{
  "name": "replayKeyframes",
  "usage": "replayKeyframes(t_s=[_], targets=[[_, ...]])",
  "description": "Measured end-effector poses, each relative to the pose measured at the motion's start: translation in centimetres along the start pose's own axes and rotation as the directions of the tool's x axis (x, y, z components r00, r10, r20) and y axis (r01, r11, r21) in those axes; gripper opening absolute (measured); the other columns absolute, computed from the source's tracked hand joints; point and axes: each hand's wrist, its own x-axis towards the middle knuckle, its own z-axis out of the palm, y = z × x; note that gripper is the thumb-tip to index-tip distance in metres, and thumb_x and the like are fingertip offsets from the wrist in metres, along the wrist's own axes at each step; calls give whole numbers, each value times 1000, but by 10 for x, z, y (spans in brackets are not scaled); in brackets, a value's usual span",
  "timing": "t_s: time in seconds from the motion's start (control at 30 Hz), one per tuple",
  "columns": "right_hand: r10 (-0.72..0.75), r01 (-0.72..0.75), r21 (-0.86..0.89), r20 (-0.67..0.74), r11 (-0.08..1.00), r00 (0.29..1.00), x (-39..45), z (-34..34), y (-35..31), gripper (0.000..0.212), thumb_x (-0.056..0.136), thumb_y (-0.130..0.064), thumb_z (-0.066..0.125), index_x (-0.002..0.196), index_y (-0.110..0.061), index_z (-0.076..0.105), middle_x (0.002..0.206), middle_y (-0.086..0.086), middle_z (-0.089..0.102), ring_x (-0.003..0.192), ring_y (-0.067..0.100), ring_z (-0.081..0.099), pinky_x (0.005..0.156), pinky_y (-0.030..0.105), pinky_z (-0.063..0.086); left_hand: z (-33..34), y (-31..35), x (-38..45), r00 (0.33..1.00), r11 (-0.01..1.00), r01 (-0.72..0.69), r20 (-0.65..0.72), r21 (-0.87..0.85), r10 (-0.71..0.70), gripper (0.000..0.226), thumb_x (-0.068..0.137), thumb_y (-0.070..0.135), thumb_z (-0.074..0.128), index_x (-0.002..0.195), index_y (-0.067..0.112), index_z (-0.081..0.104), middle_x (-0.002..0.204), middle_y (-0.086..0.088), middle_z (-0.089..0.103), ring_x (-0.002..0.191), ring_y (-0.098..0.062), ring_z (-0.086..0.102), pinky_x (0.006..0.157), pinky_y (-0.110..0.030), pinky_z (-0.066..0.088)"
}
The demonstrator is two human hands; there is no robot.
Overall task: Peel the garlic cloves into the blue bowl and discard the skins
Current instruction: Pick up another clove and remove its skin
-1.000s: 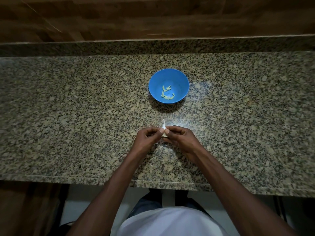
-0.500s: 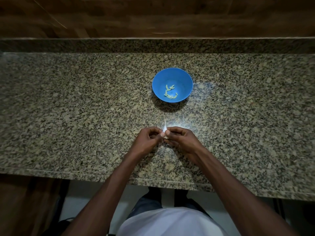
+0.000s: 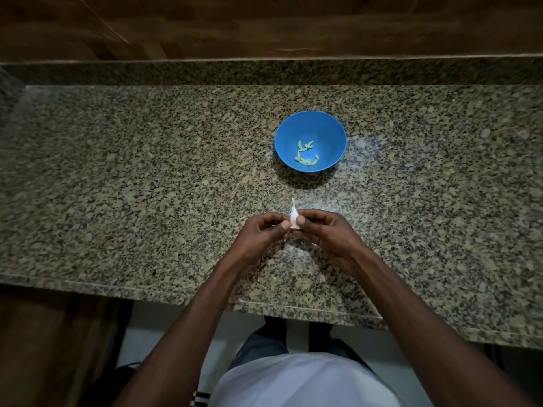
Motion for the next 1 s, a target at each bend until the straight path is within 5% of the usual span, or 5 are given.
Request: replayKeyframes(t_s=[0.43, 0.53, 0.67, 0.83, 1.0], targets=[[-51, 48, -40, -80, 998, 996, 4, 7, 7, 29, 90, -8, 77, 117, 1, 74, 113, 15, 78, 106, 28, 76, 84, 28, 61, 10, -10, 4, 983, 995, -88, -155, 53, 96, 23, 98, 18, 70, 112, -1, 70, 103, -12, 74, 90, -10, 71, 80, -19, 55], [-22, 27, 48, -113, 998, 993, 6, 5, 9, 31, 92, -4, 74, 121, 6, 70, 115, 21, 76, 107, 35, 75, 89, 34, 62, 12, -14, 4, 986, 995, -50, -164, -81, 36, 24, 99, 17, 68, 113, -3, 68, 95, -8, 72, 88, -13, 68, 82, -24, 56], [-126, 101, -186, -127, 977, 984, 4, -2, 8, 25, 93, -2, 74, 118, 3, 75, 111, 17, 78, 99, 31, 77, 80, 32, 64, 13, -14, 2, 969, 930, -20, -236, -367, -72, 16, 97, 6, 67, 112, 0, 69, 96, -8, 76, 86, -14, 71, 82, -24, 60], [-357, 174, -796, -56, 580, 932, 6, -8, 0, 24, 97, -7, 68, 118, -8, 79, 114, 11, 79, 94, 19, 76, 88, 42, 62, 5, -16, -1, 961, 909, -25, -261, -415, -93, 22, 96, 1, 67, 117, 0, 69, 104, -12, 78, 93, -18, 75, 83, -25, 61], [-457, 231, -893, 33, 386, 889, 7, -5, -2, 15, 94, -9, 66, 100, 2, 75, 100, 20, 72, 92, 33, 70, 83, 53, 59, 4, -15, -4, 963, 917, -50, -263, -396, -61, 17, 95, -1, 68, 112, 1, 71, 107, -18, 77, 97, -23, 75, 85, -26, 61]])
